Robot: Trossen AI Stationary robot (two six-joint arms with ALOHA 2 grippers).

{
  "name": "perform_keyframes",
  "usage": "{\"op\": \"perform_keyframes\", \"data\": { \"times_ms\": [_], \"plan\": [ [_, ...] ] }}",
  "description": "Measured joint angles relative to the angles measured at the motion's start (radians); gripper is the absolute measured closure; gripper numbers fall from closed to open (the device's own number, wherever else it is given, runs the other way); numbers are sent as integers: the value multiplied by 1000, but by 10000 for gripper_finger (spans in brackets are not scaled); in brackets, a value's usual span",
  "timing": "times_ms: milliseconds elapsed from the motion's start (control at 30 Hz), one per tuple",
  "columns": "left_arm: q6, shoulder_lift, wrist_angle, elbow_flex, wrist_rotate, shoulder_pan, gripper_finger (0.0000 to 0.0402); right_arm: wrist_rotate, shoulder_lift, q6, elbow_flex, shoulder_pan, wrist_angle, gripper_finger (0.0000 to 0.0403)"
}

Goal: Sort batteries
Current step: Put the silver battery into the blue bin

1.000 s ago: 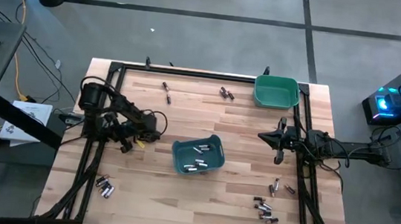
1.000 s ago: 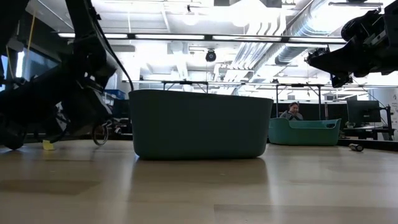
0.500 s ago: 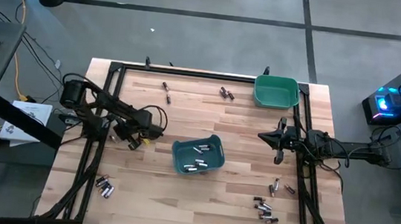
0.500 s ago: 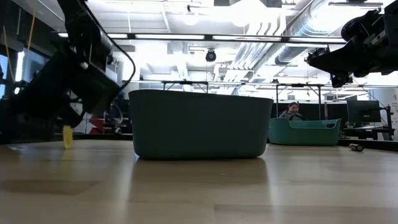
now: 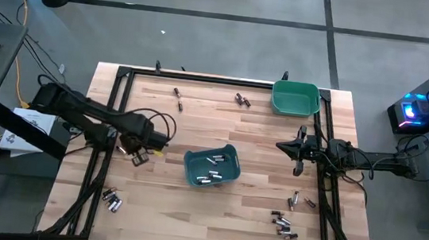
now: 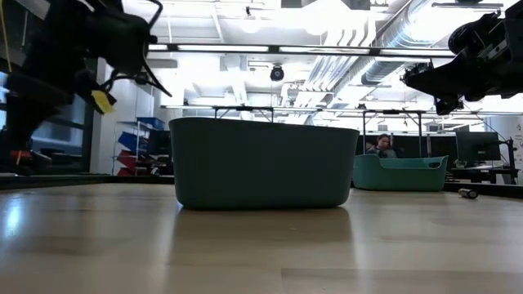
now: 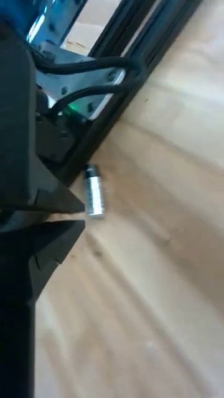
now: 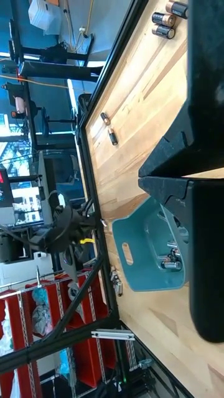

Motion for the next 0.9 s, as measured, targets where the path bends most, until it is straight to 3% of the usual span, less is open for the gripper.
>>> {"op": "perform_keyframes", "data": {
  "times_ms": [300,433,567,900],
  "plan": [
    [398,141,13,0,15,-45,228,0,0,0,0,0,0,403],
    [542,253,-26,-1,10,-63,189,0,0,0,0,0,0,403],
    [628,354,-22,-29,10,-74,185,0,0,0,0,0,0,403],
    [611,472,86,-36,-45,-72,212,0,0,0,0,0,0,403]
  ]
}}
